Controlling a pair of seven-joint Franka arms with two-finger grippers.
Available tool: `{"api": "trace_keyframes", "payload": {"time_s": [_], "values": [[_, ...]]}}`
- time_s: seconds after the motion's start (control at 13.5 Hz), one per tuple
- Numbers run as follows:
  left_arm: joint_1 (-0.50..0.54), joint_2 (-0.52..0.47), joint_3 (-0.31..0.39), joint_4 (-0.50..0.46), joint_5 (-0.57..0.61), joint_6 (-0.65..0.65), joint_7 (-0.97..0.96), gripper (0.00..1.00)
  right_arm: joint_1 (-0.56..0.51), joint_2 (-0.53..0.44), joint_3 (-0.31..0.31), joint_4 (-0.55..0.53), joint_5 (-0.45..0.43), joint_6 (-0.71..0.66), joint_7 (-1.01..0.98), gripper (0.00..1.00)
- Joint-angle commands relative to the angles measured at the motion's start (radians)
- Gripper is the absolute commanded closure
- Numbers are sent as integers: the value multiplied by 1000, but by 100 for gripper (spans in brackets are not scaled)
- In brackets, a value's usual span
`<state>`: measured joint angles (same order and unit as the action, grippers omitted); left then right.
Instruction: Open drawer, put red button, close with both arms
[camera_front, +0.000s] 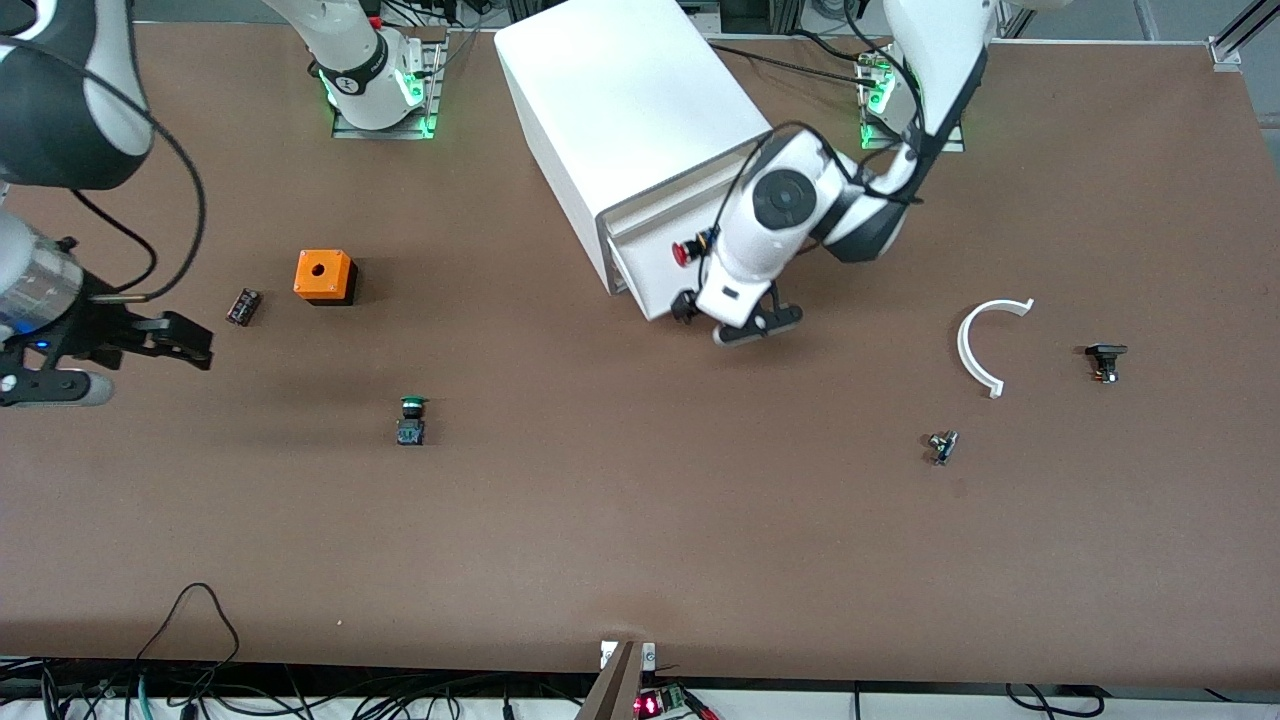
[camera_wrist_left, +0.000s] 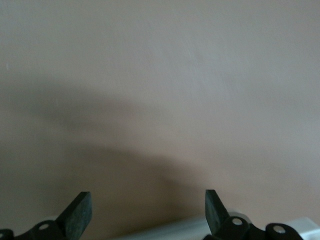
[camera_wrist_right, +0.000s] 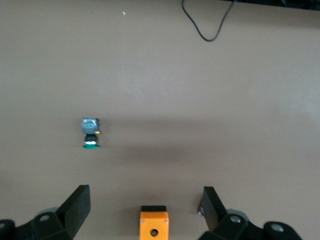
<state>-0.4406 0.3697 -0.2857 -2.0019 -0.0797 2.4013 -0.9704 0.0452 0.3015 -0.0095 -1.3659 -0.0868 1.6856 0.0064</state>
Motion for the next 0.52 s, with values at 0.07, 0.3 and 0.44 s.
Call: {"api": "trace_keyframes", "payload": {"time_s": [0.07,0.3,0.44], "values": [[13,-106,-99,-87,-6,-59,-2,0,5,-111,2,-126,-1,-86,-2,0],[16,-106,-110,-87,-6,-62,-1,0,5,-261,2,-370,1,118,0,0],[20,-106,-119,-83,-5,-60,2,0,2,-274,2,-389,8,128,0,0]]}}
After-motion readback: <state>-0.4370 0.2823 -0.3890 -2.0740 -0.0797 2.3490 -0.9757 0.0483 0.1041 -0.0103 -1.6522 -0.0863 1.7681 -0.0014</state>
